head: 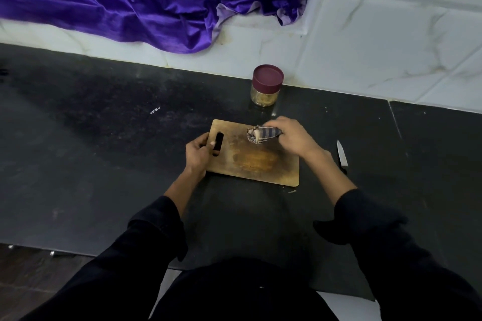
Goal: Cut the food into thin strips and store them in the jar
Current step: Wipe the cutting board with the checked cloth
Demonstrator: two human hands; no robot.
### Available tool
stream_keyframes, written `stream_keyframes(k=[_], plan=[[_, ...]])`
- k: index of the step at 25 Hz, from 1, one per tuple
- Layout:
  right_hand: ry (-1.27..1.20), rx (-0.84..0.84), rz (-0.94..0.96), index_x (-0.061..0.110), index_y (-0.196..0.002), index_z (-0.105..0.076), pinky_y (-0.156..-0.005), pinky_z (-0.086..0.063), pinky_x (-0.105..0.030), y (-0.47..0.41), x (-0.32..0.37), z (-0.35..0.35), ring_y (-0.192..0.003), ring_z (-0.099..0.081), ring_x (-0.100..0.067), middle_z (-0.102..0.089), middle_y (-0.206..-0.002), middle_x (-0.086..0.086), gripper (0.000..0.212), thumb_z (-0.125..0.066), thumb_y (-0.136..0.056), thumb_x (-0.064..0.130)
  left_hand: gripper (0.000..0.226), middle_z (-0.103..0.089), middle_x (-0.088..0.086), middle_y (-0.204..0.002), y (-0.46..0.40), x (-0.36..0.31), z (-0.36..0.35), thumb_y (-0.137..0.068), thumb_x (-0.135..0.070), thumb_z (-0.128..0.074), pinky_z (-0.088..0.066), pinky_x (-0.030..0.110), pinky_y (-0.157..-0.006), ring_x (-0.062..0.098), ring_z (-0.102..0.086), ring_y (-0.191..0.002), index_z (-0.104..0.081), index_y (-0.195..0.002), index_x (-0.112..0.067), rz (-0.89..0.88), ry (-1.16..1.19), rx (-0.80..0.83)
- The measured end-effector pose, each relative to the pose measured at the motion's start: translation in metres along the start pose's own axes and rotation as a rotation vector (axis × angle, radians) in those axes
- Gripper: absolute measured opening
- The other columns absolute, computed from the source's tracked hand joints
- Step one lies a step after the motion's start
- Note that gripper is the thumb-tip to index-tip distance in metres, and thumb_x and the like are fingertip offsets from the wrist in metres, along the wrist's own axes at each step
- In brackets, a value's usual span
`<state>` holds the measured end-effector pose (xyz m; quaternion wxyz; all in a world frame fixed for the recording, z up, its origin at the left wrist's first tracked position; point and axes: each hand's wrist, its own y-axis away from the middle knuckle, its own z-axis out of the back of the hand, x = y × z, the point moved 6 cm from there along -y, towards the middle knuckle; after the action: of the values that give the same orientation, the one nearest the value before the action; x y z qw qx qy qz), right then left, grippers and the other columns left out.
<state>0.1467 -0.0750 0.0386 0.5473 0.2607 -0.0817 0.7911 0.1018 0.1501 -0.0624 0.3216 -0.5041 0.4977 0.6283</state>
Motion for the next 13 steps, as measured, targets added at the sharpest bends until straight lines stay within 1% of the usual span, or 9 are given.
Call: stream_keyframes(k=[3, 5, 7, 10, 12, 13], plan=[[-0.008, 0.009, 0.049, 0.019, -0.123, -0.067, -0.086, -0.035, -0.028, -0.008, 0.02, -0.011, -0.111, -0.051, -0.016, -0.057, -0.119, -0.003, 0.049, -0.045, -0.09, -0.01, 0.024, -0.067, 0.0, -0.097, 0.002, 0.0, 0.012, -0.095, -0.002, -0.051, -0.055, 0.022, -0.064, 0.014, -0.065, -0.079, -0.065, -0.111, -0.012, 0.024, 0.095, -0.058], [-0.044, -0.044, 0.095, 0.019, -0.123, -0.067, -0.092, -0.038, -0.031, -0.012, 0.03, -0.011, -0.115, -0.051, -0.016, -0.058, -0.122, -0.003, 0.053, -0.044, -0.086, -0.013, 0.026, -0.068, 0.0, -0.1, 0.001, 0.0, 0.03, -0.094, -0.003, -0.052, -0.055, 0.025, -0.068, 0.014, -0.066, -0.078, -0.063, -0.115, -0.012, 0.021, 0.129, -0.102], [-0.109, -0.134, 0.123, 0.018, -0.122, -0.067, -0.097, -0.041, -0.034, -0.017, 0.034, -0.006, -0.116, -0.053, -0.017, -0.06, -0.123, -0.004, 0.058, -0.043, -0.082, -0.016, 0.026, -0.069, 0.0, -0.1, -0.002, 0.0, 0.053, -0.094, -0.003, -0.052, -0.055, 0.025, -0.068, 0.011, -0.067, -0.076, -0.063, -0.116, -0.012, 0.0, 0.146, -0.155], [-0.17, -0.266, 0.119, 0.013, -0.121, -0.068, -0.094, -0.043, -0.031, -0.027, 0.034, 0.001, -0.115, -0.056, -0.02, -0.063, -0.122, -0.007, 0.061, -0.041, -0.077, -0.019, 0.022, -0.068, 0.0, -0.095, -0.007, 0.0, 0.085, -0.094, -0.001, -0.052, -0.056, 0.025, -0.067, 0.01, -0.066, -0.078, -0.064, -0.11, -0.009, 0.0, 0.206, -0.279], [-0.169, -0.298, 0.105, 0.01, -0.12, -0.069, -0.09, -0.043, -0.029, -0.034, 0.033, -0.001, -0.113, -0.058, -0.023, -0.065, -0.119, -0.01, 0.061, -0.04, -0.076, -0.02, 0.019, -0.067, 0.001, -0.094, -0.01, 0.001, 0.098, -0.094, 0.0, -0.052, -0.056, 0.022, -0.064, 0.012, -0.064, -0.078, -0.064, -0.101, -0.013, 0.02, 0.217, -0.357], [-0.153, -0.292, 0.098, 0.01, -0.119, -0.069, -0.088, -0.043, -0.03, -0.039, 0.032, -0.005, -0.112, -0.059, -0.024, -0.066, -0.118, -0.011, 0.06, -0.04, -0.076, -0.02, 0.019, -0.067, 0.003, -0.096, -0.013, 0.002, 0.102, -0.093, 0.0, -0.052, -0.055, 0.022, -0.063, 0.012, -0.065, -0.078, -0.065, -0.098, -0.013, 0.03, 0.209, -0.386]])
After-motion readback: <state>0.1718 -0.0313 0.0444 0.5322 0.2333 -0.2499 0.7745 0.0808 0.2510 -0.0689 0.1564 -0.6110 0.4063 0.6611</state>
